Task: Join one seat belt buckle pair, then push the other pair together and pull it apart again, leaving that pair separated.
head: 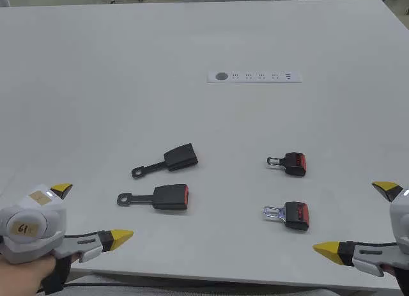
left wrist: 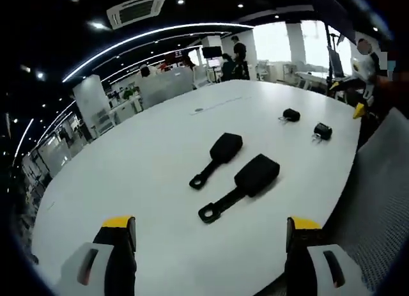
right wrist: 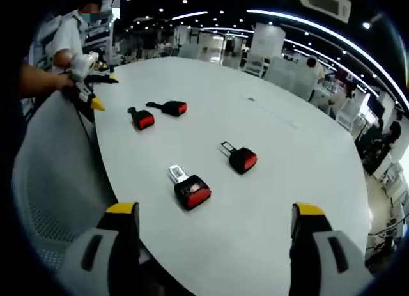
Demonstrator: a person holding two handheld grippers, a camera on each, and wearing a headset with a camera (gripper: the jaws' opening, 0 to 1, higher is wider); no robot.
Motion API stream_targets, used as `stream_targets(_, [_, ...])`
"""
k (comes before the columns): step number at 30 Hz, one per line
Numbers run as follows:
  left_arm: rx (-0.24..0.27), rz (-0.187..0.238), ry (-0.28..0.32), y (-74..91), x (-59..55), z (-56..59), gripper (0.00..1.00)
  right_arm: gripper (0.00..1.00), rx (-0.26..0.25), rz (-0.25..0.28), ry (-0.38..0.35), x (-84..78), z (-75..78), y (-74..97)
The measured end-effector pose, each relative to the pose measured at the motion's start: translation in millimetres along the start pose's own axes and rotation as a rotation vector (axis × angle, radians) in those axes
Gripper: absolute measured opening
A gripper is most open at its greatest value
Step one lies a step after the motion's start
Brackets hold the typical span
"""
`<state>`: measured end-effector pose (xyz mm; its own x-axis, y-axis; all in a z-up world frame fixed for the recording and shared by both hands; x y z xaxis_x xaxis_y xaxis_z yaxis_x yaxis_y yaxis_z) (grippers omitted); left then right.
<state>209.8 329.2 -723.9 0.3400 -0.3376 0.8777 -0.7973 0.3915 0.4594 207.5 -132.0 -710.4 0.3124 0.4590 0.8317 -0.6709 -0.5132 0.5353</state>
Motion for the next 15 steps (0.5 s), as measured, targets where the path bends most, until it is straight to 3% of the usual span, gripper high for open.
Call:
stream_targets(4, [-0.001, 0.003, 0.010, 0.0, 0.1, 0.2, 1.00, 1.00, -0.008, 0.031, -0.052, 7.1, 2.8, -0.7])
stream_targets(15, [-0.002, 0.001, 0.014, -0.1, 0.2, 0.0, 1.00, 0.99, -0.019, 0.036, -0.060, 4.6, 2.9, -2.8])
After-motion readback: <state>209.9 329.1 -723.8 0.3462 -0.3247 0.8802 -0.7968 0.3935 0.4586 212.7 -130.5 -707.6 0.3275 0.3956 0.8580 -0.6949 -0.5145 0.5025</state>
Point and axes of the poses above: the centre of the closed fingertips' face, and the gripper's own axes: y roughly backward along the fingers, z roughly to its right, x roughly out of its top, the point moved 7 cm from there along y, roughly backward along the fingers, and after that the axes turned 10 degrees about z, right-handed, at the moved point
